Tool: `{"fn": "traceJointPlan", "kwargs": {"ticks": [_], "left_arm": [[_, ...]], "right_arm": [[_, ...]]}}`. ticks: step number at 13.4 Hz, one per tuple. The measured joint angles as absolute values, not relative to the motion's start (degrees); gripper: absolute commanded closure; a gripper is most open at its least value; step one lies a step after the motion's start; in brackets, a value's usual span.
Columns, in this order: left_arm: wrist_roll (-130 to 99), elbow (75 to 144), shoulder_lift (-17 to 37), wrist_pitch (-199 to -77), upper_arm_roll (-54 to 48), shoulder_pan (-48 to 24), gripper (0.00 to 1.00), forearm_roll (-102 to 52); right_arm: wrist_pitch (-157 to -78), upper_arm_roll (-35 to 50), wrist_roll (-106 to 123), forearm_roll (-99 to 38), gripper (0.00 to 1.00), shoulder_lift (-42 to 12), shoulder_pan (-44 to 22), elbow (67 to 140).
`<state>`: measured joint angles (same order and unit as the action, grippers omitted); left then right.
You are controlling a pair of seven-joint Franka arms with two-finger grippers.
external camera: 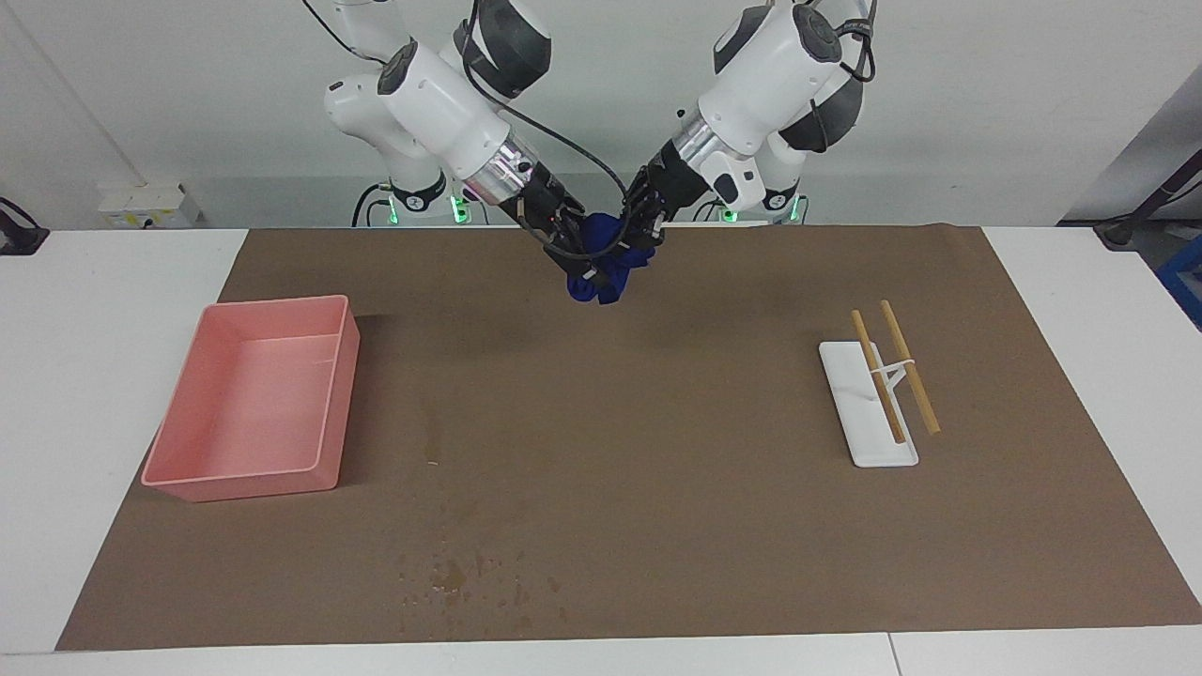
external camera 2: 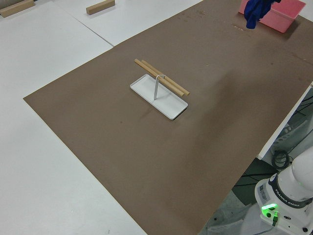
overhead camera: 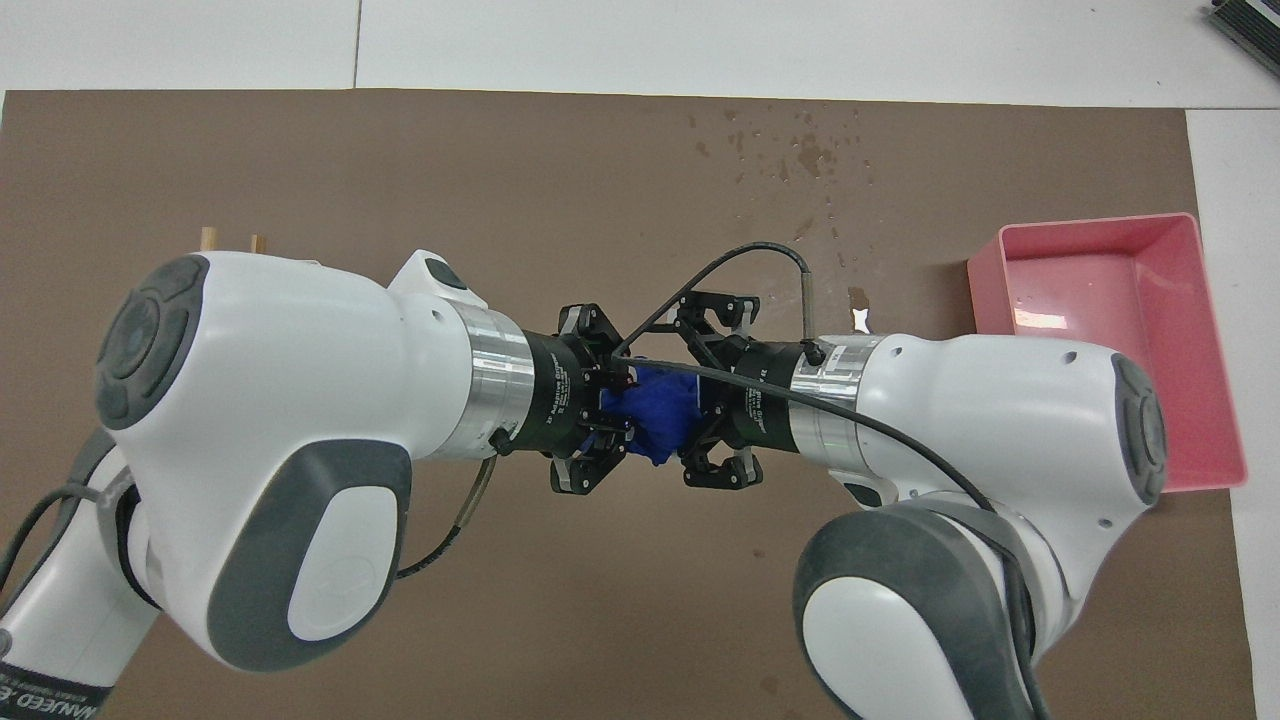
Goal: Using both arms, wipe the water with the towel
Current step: 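Pass the towel from the left gripper to the right gripper, then carry the towel with the right gripper while the left gripper withdraws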
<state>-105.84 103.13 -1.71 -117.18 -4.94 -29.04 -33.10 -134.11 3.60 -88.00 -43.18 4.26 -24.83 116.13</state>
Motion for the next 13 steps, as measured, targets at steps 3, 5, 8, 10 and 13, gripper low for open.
{"fn": "traceJointPlan", "kwargs": {"ticks": [3,5,8,10,13], "left_arm": [[-106.22,103.17,-2.21,-119.65,-5.48,-29.08,1.00,-33.38],[-106.29,103.33,-2.29,-120.71,-5.52,-29.17,1.00,-33.38],[-106.29,103.60,-2.37,-121.40,-5.50,-29.51,1.00,-33.38],[-106.28,103.78,-2.46,-121.71,-5.50,-29.64,0.57,-33.38],[-106.28,103.78,-2.50,-122.02,-5.38,-29.64,0.00,-33.38]], "right_arm": [[-134.12,3.60,-86.17,-43.18,0.93,4.26,-24.83,116.26],[-134.12,3.59,-85.26,-43.18,1.00,4.26,-24.83,116.29],[-134.12,3.44,-81.39,-43.18,1.00,4.26,-24.82,116.47],[-134.12,3.35,-79.98,-43.18,1.00,4.26,-24.82,116.49],[-133.47,3.40,-78.13,-43.18,1.00,4.26,-24.90,116.51]]}}
